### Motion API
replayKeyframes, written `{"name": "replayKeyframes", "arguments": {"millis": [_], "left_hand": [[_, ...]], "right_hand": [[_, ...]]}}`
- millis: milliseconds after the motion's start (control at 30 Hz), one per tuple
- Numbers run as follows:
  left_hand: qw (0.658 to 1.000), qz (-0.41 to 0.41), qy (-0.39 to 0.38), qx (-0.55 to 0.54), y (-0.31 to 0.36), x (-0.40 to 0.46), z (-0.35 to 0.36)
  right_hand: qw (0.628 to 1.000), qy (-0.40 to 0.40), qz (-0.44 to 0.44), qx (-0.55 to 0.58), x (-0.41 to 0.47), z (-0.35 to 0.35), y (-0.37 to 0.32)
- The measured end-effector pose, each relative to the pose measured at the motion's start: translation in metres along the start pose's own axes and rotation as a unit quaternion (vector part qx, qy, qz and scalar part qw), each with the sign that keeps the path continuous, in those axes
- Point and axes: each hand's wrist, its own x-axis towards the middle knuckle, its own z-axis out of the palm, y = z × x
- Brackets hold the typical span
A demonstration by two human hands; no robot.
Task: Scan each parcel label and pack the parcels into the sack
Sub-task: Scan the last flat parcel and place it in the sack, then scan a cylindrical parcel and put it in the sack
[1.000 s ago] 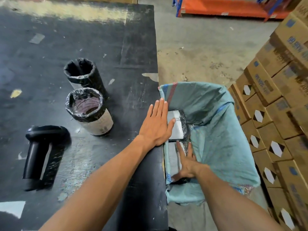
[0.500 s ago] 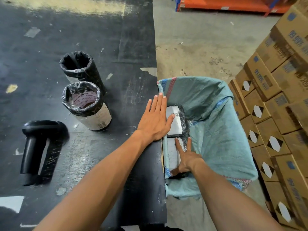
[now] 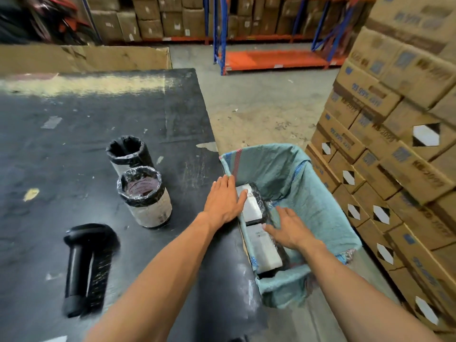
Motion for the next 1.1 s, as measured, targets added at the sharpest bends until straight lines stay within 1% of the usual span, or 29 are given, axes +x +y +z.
{"name": "replayKeyframes", "arguments": {"millis": [67, 167, 267, 333, 400, 500, 567, 667, 733, 800, 867, 967, 1100], "left_hand": [[0.999, 0.027, 0.017, 0.014, 0.003, -0.002, -0.023], [0.996, 0.071, 0.022, 0.054, 0.008, -0.004, -0.065], [0.992, 0.117, 0.017, 0.044, 0.002, -0.008, -0.112], [0.989, 0.143, 0.005, 0.026, -0.012, -0.014, -0.144], [0.986, 0.163, -0.014, 0.035, -0.033, -0.022, -0.174], [0.978, 0.192, -0.051, 0.062, -0.068, -0.036, -0.213], [0.971, 0.203, -0.094, 0.090, -0.088, -0.046, -0.231], [0.953, 0.201, -0.164, 0.158, -0.108, -0.059, -0.244], [0.944, 0.193, -0.198, 0.179, -0.113, -0.067, -0.245], [0.940, 0.185, -0.227, 0.173, -0.115, -0.072, -0.242], [0.936, 0.182, -0.243, 0.176, -0.115, -0.075, -0.236], [0.939, 0.186, -0.223, 0.185, -0.120, -0.079, -0.228], [0.939, 0.210, -0.179, 0.207, -0.140, -0.085, -0.230]], "right_hand": [[0.999, 0.036, 0.003, 0.018, -0.009, -0.013, -0.013], [0.995, 0.085, -0.006, 0.041, -0.024, -0.035, -0.044], [0.988, 0.136, -0.043, 0.054, -0.043, -0.054, -0.084], [0.983, 0.156, -0.071, 0.067, -0.058, -0.062, -0.116], [0.978, 0.163, -0.104, 0.076, -0.074, -0.064, -0.152], [0.973, 0.145, -0.167, 0.060, -0.099, -0.055, -0.209], [0.969, 0.128, -0.205, 0.043, -0.116, -0.042, -0.245], [0.967, 0.074, -0.242, 0.027, -0.138, -0.009, -0.292], [0.967, 0.032, -0.253, 0.012, -0.147, 0.019, -0.321], [0.974, 0.002, -0.227, 0.016, -0.151, 0.046, -0.349], [0.981, -0.029, -0.184, 0.058, -0.151, 0.069, -0.372], [0.981, -0.064, -0.140, 0.121, -0.145, 0.096, -0.391], [0.966, -0.071, -0.108, 0.225, -0.135, 0.109, -0.392]]}}
